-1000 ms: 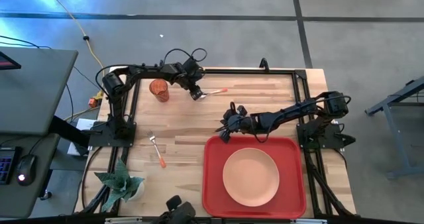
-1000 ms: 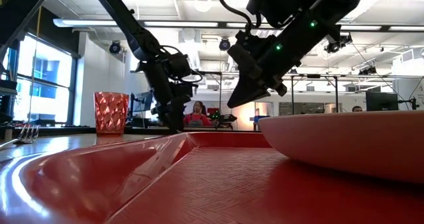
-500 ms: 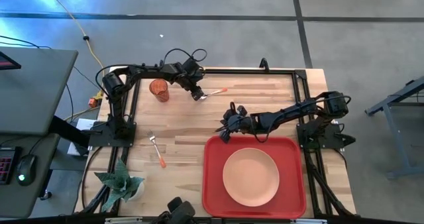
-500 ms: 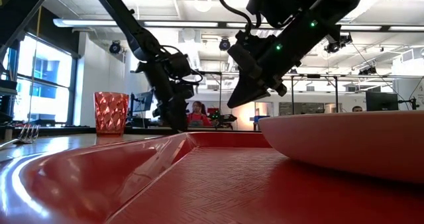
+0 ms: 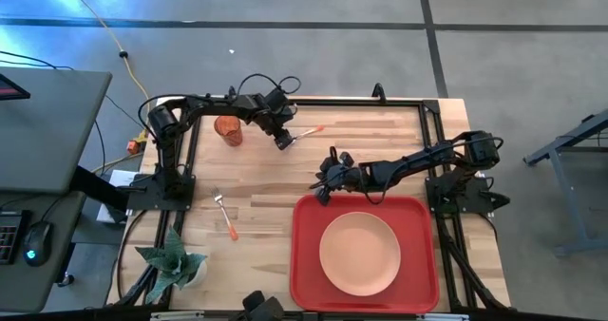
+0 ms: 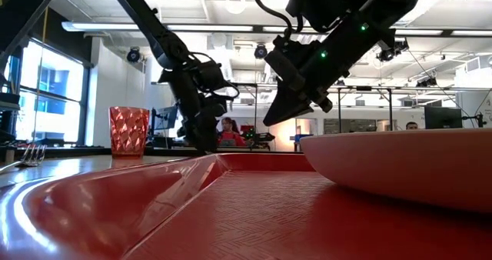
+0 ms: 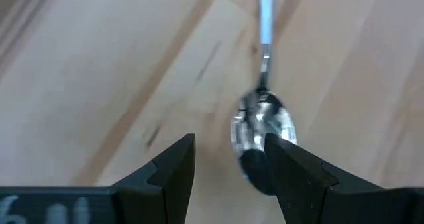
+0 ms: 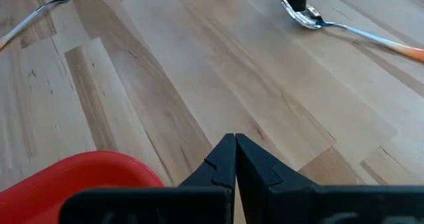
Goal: Pick and place plate/cup/fork/spoon on tray
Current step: Put the orange spoon on the red tray to the left of the orange plate, then put the orange fork on the red tray to the left of the orange spoon, then put the orange cup on the red tray
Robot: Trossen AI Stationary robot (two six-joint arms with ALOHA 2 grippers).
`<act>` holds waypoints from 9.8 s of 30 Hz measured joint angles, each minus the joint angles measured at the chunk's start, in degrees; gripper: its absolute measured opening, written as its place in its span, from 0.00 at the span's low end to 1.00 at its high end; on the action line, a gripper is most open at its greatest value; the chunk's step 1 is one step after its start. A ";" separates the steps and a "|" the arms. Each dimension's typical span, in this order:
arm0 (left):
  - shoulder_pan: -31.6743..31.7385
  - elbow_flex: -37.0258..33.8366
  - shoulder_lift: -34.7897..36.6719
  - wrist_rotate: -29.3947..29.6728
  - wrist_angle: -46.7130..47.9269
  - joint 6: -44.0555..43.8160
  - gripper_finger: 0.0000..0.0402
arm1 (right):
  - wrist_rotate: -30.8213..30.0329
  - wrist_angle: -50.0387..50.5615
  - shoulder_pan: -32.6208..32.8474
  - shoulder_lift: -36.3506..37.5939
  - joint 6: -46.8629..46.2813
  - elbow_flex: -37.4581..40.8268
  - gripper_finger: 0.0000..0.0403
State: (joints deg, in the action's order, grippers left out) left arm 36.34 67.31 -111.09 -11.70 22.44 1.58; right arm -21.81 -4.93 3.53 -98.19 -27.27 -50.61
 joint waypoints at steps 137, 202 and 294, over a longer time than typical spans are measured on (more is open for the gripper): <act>-68.34 -18.98 21.40 24.29 40.01 -105.00 0.21 | -25.75 42.84 23.10 24.26 -33.79 7.34 0.01; -58.30 -16.92 4.45 30.04 -38.07 -83.66 0.02 | -25.11 47.09 20.46 24.30 -35.75 7.34 0.01; 9.02 -11.66 32.85 25.92 26.31 -2.41 0.04 | -15.97 23.83 8.13 16.02 -10.20 7.32 0.01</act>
State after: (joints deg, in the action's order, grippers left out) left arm 45.37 55.65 -78.24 14.22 48.75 -0.83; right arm -37.78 18.90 11.66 -82.17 -37.48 -43.29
